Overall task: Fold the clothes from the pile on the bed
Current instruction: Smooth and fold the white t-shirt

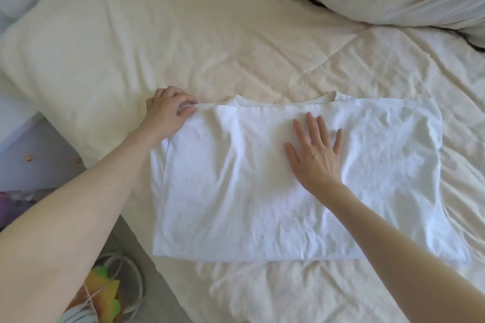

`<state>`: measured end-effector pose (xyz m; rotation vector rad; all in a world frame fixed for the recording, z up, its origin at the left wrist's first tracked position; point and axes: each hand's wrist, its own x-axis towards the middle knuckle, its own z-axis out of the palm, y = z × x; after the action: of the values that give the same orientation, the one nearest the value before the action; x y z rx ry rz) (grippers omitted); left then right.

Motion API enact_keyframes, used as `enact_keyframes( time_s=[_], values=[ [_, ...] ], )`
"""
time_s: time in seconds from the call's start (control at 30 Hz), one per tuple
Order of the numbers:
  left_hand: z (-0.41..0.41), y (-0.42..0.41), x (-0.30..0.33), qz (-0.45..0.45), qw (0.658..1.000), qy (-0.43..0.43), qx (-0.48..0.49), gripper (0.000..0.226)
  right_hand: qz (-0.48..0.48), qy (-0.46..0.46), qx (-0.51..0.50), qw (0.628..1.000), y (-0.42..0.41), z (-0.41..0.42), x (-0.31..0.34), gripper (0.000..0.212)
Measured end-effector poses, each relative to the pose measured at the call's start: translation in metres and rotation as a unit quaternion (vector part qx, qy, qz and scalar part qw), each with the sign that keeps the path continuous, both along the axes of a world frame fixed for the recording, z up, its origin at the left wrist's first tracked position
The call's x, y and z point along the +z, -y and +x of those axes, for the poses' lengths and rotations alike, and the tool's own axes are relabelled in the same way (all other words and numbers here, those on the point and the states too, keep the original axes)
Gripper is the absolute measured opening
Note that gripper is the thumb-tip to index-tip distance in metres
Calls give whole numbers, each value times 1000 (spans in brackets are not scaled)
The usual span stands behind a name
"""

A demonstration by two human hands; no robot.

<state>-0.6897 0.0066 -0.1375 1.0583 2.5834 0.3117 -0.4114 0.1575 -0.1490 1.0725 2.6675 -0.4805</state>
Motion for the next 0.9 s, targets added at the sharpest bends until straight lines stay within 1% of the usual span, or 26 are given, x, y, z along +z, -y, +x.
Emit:
enact_keyframes(
  time_s=[0.1, 0.17, 0.27, 0.3, 0.37, 0.43, 0.5, 0.7, 0.8, 0.9],
  values=[
    [-5, 11, 1, 38, 999, -23, 22, 21, -11, 10, -2, 1000, 7, -10, -3, 60],
    [-8, 17, 2, 40, 998, -31, 28, 24, -15, 12, -10, 1000, 10, -13, -6, 60],
    [-10, 23, 0, 0, 999, 18, 42, 30, -8, 25, -13, 1000, 12, -15, -9, 60],
    [-10, 23, 0, -6, 999, 35, 40, 30, -6, 28, -13, 999, 12, -16, -10, 60],
    [-11, 20, 0, 1, 998, 55, 27, 20, -3, 32, -15, 999, 13, -16, -11, 60],
    [-13, 18, 2, 21, 998, 56, 27, 13, -1, 36, -17, 999, 13, -17, -11, 59],
    [-15, 19, 3, 27, 998, 50, 24, 11, -1, 39, -17, 999, 13, -17, -11, 59],
    [-15, 20, 3, -4, 996, 82, -21, 16, -3, 34, -19, 999, 13, -18, -11, 58],
    [-17, 16, 2, -55, 994, 86, -29, 16, -6, 34, -19, 999, 13, -18, -12, 58],
    [-19, 10, 4, -106, 991, 72, -46, 16, -13, 40, -19, 999, 13, -18, -11, 58]
  ],
)
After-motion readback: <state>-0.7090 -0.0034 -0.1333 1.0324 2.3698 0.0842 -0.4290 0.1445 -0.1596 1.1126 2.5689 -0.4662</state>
